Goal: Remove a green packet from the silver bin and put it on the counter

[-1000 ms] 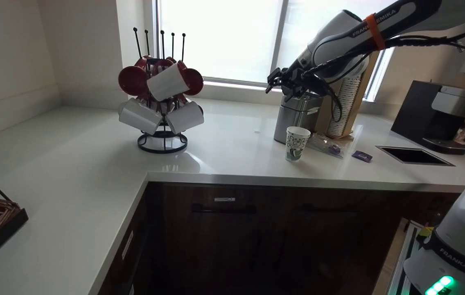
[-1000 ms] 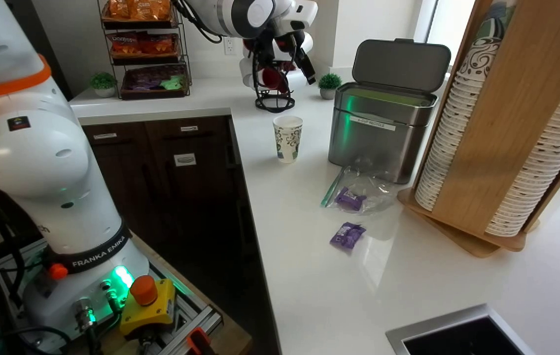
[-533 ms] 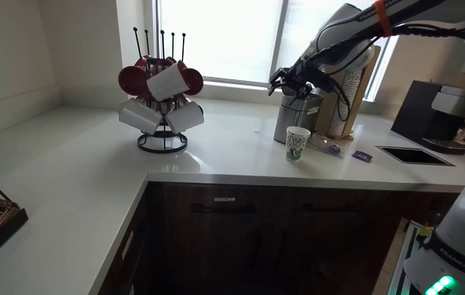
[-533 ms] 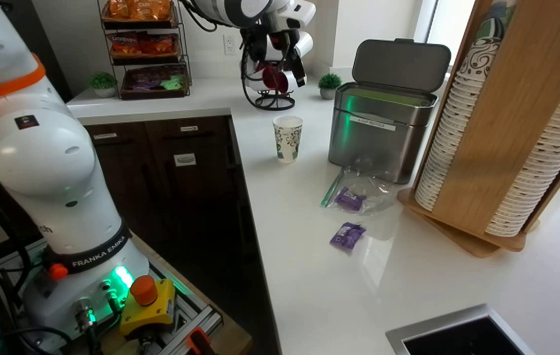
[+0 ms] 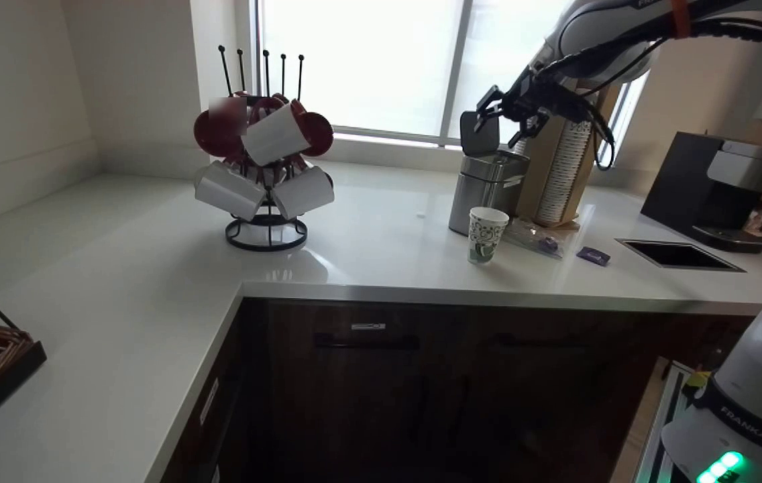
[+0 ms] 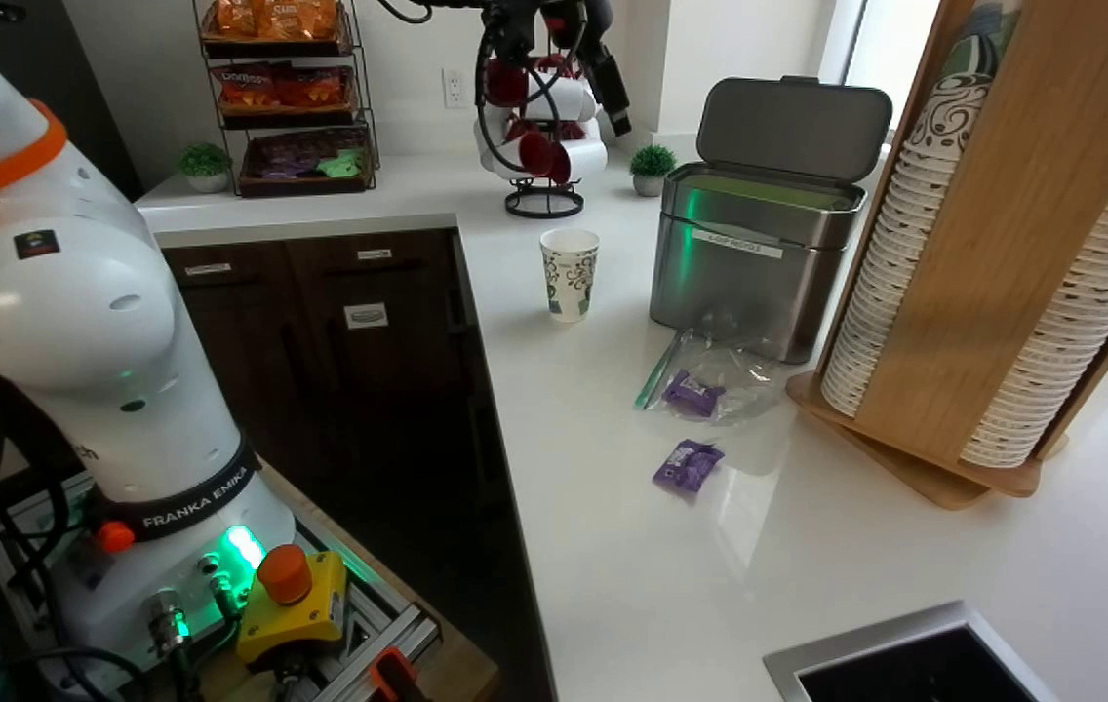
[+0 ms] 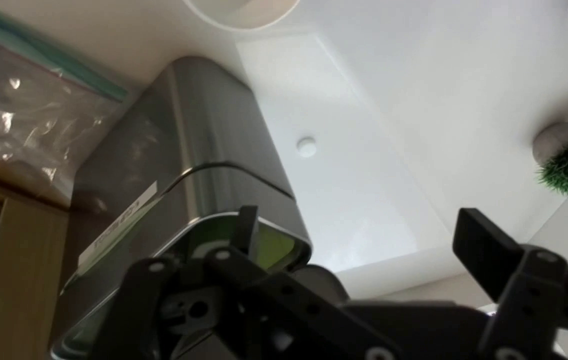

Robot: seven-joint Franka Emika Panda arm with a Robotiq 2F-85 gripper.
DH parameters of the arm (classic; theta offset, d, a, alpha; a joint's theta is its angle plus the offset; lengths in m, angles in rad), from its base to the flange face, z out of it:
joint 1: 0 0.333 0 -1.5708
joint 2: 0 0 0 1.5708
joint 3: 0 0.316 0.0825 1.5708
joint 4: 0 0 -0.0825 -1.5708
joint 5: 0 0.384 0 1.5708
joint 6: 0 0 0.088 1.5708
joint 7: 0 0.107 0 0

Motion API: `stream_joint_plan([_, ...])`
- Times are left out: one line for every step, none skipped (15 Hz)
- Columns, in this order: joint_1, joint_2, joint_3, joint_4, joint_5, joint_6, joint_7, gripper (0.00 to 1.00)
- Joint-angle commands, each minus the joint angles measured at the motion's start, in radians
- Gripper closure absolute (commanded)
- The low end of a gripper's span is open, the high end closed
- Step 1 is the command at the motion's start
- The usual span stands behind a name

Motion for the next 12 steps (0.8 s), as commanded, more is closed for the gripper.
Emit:
stream_joint_plan([0.013,-0.02,-0.095,-0.027,0.027,0.054,-0.196,0.0])
stream_joint_plan([0.03,-0.01,-0.136,-0.019,0.058,0.052,-0.283,0.0])
stream_joint_plan([0.046,-0.001,-0.174,-0.012,0.087,0.045,-0.364,0.0])
stream_joint_plan([0.06,0.007,-0.21,0.0,0.119,0.024,-0.443,0.0])
stream_joint_plan([0.064,0.015,-0.236,0.011,0.137,0.008,-0.498,0.0])
stream_joint_plan([0.071,0.029,-0.262,0.024,0.163,-0.011,-0.549,0.0])
stream_joint_plan([0.068,0.044,-0.279,0.041,0.171,-0.032,-0.581,0.0])
stream_joint_plan([0.065,0.061,-0.291,0.056,0.175,-0.05,-0.607,0.0])
stream_joint_plan([0.06,0.082,-0.297,0.076,0.168,-0.069,-0.624,0.0])
stream_joint_plan([0.053,0.101,-0.298,0.094,0.155,-0.084,-0.632,0.0])
stream_joint_plan([0.051,0.123,-0.3,0.121,0.148,-0.109,-0.642,0.0])
stream_joint_plan([0.045,0.146,-0.297,0.146,0.135,-0.128,-0.642,0.0])
